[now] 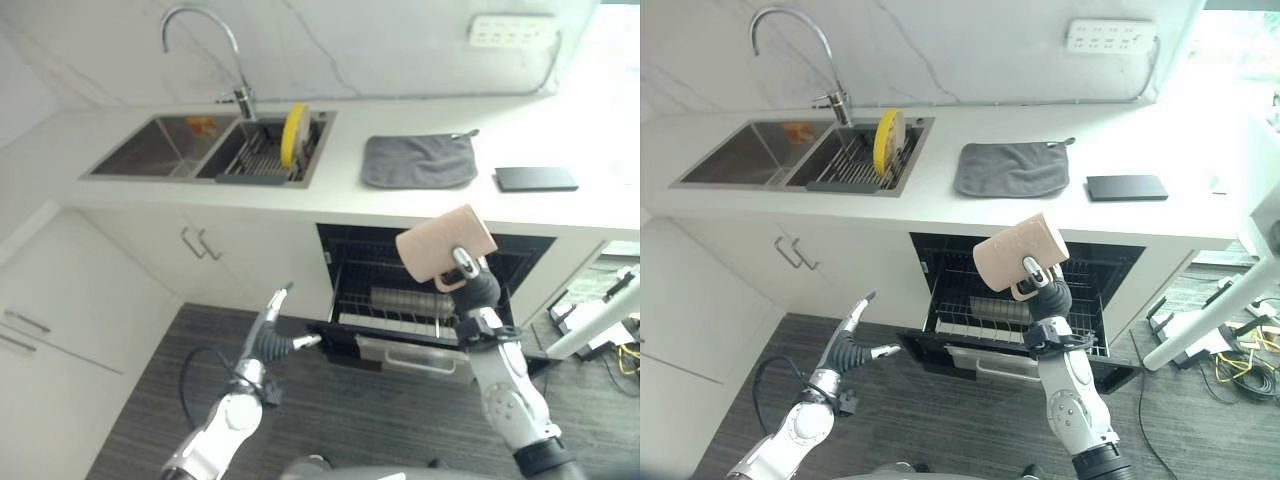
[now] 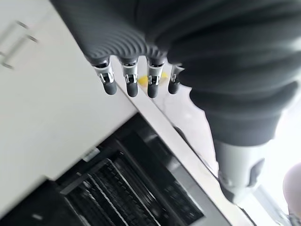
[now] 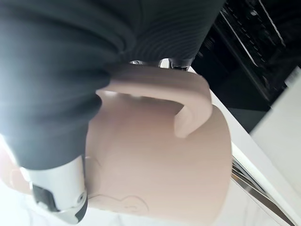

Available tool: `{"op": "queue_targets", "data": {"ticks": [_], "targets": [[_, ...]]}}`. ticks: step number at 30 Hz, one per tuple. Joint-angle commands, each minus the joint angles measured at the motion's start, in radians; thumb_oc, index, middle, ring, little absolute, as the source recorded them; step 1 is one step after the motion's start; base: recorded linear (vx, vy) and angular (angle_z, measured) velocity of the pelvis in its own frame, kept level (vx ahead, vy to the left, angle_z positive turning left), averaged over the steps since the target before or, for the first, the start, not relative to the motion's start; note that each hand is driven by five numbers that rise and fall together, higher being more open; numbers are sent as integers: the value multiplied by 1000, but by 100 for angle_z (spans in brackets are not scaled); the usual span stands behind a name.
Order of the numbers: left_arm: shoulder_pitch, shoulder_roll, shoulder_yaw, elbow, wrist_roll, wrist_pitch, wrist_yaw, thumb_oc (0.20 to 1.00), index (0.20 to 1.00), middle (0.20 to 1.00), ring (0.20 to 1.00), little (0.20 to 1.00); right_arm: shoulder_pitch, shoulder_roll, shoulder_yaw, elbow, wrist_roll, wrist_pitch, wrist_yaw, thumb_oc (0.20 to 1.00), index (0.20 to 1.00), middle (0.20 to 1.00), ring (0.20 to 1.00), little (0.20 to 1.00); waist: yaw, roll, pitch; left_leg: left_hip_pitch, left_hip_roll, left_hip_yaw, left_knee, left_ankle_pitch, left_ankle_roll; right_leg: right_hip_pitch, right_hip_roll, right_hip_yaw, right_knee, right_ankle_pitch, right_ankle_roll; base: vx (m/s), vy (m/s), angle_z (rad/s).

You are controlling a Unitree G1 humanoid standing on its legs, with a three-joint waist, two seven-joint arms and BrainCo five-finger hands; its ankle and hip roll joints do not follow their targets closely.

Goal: Place the dishes in the dishwasher.

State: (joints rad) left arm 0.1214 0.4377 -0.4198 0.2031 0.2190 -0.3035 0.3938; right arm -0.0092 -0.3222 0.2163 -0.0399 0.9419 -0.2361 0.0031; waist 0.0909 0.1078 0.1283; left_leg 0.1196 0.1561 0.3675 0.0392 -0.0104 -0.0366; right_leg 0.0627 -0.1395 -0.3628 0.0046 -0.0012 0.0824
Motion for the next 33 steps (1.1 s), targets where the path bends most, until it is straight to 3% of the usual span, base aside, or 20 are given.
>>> {"op": "queue_targets", "data": {"ticks": [1,4,8,14,18,20,24,33], "targets": [[-44,71,5,-62,24,-67,-5,1000,1000,1000,1000,1000,-75,56,-22,-65,-40,-42,13,200,200,200,200,200,15,-71,21,-35,52,-1,14,30,-65,36,-97,-47,2,18,47,92,5,-11],[-41,76,0,-74,29,-75,-23,1000,1000,1000,1000,1000,-68,52,-26,-78,-72,-46,3,200,200,200,200,200,4,-66,18,-32,57,17,21,29,-68,34,-104,-53,5,23,49,59,19,-17],[-62,99,-15,-115,39,-81,-118,1000,1000,1000,1000,1000,-54,32,-54,-99,-128,-38,-30,200,200,200,200,200,-23,-55,17,-34,64,53,42,23,-70,19,-125,-64,26,26,54,71,40,-16],[-131,165,-92,-185,39,17,-316,1000,1000,1000,1000,1000,-79,-35,-120,-54,-210,-1,-68,200,200,200,200,200,-44,-30,28,-48,51,50,85,-3,-53,-27,-176,-73,112,11,69,98,75,-5],[-186,184,-140,-193,43,60,-380,1000,1000,1000,1000,1000,-123,-86,-146,-12,-207,41,-72,200,200,200,200,200,-44,-16,46,-73,34,32,118,-21,-40,-72,-211,-77,190,-12,75,26,99,-2],[-274,212,-198,-184,55,87,-410,1000,1000,1000,1000,1000,-213,-147,-158,37,-213,62,-81,200,200,200,200,200,-43,-6,97,-123,19,16,155,-40,-24,-137,-248,-71,276,-42,79,-160,99,2],[-424,240,-284,-143,63,132,-420,1000,1000,1000,1000,1000,-378,-205,-155,118,-232,88,-118,200,200,200,200,200,-45,-7,188,-210,10,2,214,-59,-5,-236,-276,-46,365,-65,80,-253,17,4],[-636,257,-378,-105,94,183,-408,1000,1000,1000,1000,1000,-618,-282,-116,341,-281,65,-92,200,200,200,200,200,-5,-32,330,-400,16,-55,340,-87,12,-387,-264,-11,453,-78,66,-174,-62,-7]]}}
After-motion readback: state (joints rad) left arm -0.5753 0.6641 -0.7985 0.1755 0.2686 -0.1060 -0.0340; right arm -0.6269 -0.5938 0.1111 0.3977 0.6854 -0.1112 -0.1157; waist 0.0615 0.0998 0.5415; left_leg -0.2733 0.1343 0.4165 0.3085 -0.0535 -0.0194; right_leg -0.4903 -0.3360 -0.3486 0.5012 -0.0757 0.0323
